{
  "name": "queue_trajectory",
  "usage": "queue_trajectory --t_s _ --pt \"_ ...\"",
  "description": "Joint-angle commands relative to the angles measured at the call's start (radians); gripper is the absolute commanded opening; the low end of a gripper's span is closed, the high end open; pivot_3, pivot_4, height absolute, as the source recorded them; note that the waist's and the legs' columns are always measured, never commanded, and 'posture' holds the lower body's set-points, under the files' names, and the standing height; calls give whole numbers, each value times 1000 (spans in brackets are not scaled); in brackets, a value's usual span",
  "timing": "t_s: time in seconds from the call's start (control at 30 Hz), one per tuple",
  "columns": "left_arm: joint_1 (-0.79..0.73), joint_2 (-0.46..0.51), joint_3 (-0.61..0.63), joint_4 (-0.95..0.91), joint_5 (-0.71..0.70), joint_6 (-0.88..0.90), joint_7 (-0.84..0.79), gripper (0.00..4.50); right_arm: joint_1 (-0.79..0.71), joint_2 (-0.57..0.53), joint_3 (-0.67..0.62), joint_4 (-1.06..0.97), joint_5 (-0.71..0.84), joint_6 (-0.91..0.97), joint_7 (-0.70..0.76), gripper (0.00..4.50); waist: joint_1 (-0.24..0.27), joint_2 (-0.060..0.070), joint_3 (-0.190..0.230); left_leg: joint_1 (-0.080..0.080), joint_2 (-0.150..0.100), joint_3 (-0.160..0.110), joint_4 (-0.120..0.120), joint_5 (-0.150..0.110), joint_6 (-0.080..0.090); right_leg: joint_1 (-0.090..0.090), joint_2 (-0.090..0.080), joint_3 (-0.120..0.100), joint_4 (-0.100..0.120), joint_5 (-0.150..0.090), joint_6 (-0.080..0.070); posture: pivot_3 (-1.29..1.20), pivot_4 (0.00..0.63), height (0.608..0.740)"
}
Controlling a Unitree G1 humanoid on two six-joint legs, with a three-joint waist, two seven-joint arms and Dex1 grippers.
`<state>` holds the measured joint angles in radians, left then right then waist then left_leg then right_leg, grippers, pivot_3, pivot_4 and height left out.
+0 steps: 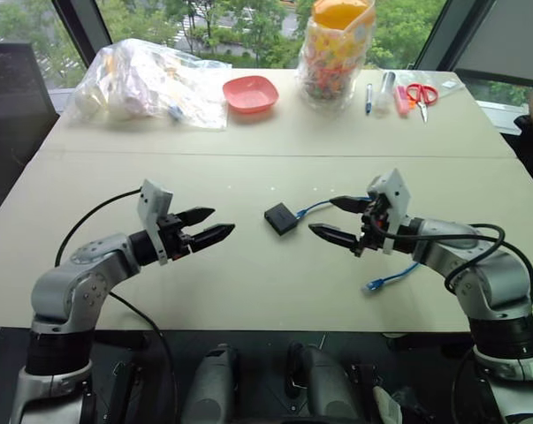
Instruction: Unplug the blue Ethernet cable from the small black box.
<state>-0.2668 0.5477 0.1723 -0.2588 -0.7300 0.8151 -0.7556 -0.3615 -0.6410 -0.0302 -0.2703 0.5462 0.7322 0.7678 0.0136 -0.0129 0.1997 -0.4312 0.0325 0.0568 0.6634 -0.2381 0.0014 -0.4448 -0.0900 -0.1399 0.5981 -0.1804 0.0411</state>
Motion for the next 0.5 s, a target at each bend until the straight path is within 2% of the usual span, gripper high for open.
queue_trajectory --t_s 0.03,0.5 --pt "-6 -4 2 -22 -11 -16 3 4101 -5 -7 -13 -20 -3 -28 10 4500 0 0 0 0 0 0 0 0 0 0 0 0 0 0 0 0 150 740" --pt "-18 19 -1 -10 -9 -6 -12 4101 -20 -35 21 40 -70 -84 65 4500 0 0 0 0 0 0 0 0 0 0 0 0 0 0 0 0 150 740"
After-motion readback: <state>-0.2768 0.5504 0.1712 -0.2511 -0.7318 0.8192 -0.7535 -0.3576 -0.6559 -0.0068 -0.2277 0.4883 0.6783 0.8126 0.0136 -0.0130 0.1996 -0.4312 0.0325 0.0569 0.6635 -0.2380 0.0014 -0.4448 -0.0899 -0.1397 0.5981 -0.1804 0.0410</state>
